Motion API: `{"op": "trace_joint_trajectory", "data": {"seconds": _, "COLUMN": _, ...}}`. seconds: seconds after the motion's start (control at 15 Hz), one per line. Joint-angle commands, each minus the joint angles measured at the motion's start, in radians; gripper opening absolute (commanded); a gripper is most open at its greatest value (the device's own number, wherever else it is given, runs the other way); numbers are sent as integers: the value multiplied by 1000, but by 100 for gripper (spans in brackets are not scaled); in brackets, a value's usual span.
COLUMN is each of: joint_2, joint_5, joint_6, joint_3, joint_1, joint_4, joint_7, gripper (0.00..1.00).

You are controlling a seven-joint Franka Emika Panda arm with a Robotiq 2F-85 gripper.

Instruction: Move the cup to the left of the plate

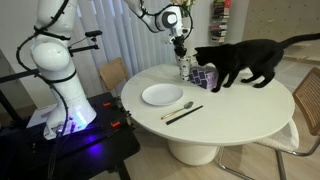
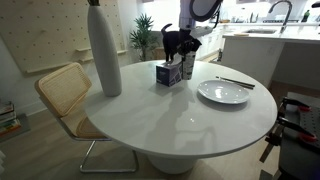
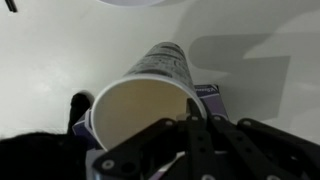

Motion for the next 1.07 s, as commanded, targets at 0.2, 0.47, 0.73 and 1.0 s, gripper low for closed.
{"op": "trace_joint_trajectory", "data": {"seconds": 0.2, "joint_2": -197, "joint_5": -62, "joint_6": -45, "joint_3": 10, "joint_1": 67, "joint_4": -156, "joint_7": 151, "gripper": 1}}
{"op": "trace_joint_trajectory", "data": {"seconds": 0.47, "joint_2": -287, "joint_5": -92, "joint_6": -75, "joint_3": 36, "joint_1": 88, "joint_4": -238, "joint_7": 188, "gripper": 1}}
{"op": "trace_joint_trajectory", "data": {"seconds": 0.73, "joint_2": -351, "joint_5": -141, "joint_6": -115, "joint_3": 76, "joint_1": 86, "joint_4": -300, "joint_7": 176, "gripper": 1}}
{"op": "trace_joint_trajectory", "data": {"seconds": 1.0, "joint_2": -376, "joint_5": -167, "joint_6": -138, "joint_3": 122, "joint_1": 89, "joint_4": -338, "joint_7": 174, "gripper": 1}}
